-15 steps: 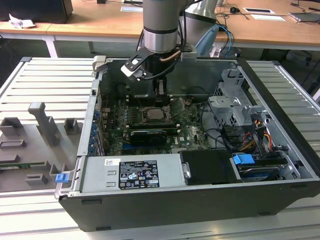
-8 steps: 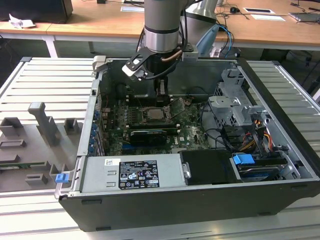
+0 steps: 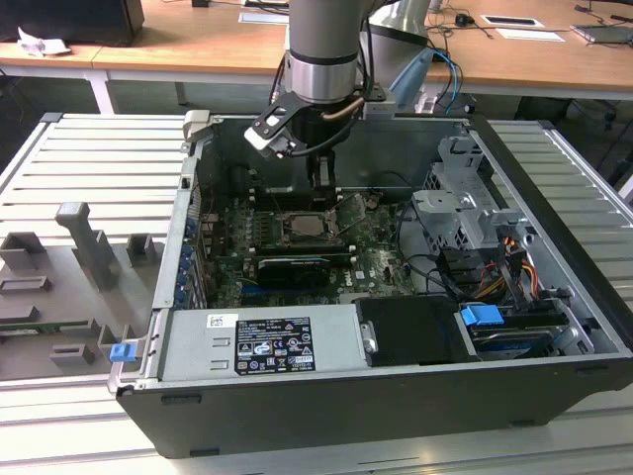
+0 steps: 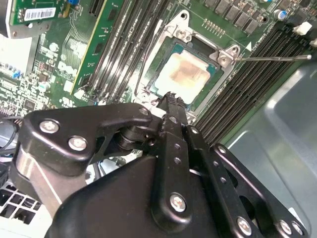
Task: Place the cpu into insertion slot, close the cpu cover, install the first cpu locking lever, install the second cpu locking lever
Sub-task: 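Close the cpu cover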
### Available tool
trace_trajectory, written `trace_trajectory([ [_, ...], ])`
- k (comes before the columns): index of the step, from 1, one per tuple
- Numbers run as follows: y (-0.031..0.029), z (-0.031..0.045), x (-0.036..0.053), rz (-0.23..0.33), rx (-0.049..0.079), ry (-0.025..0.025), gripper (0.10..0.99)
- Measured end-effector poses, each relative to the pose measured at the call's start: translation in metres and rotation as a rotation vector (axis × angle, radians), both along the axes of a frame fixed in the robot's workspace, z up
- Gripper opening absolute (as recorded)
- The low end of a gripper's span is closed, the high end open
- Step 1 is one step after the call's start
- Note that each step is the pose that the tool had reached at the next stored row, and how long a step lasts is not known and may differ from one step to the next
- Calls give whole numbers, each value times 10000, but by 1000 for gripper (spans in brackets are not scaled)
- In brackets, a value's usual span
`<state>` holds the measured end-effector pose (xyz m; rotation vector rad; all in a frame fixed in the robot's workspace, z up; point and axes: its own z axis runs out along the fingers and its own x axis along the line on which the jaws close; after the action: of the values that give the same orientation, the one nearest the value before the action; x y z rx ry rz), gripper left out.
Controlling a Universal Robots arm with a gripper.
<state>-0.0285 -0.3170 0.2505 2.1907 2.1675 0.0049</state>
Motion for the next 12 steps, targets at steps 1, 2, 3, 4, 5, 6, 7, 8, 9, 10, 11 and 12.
trace_trajectory([
  [1, 0, 11, 0, 0, 1, 0, 106],
  [2, 0, 36, 0, 1, 0, 0, 106],
  [3, 0, 44, 2, 3, 3, -1, 106],
  [4, 0, 45, 6, 3, 5, -2, 106],
  [5, -1, 60, 6, 2, 1, 1, 106],
  [6, 0, 63, 6, 1, 3, 0, 106],
  [7, 0, 66, 6, 2, 3, 0, 106],
  [8, 0, 70, 7, 1, 4, -1, 106],
  [9, 0, 70, 12, 2, 5, -1, 106],
  [10, 0, 71, 32, 1, 3, 0, 106],
  [11, 0, 71, 53, 1, 3, 0, 106],
  [12, 0, 71, 75, 2, 3, -1, 106],
])
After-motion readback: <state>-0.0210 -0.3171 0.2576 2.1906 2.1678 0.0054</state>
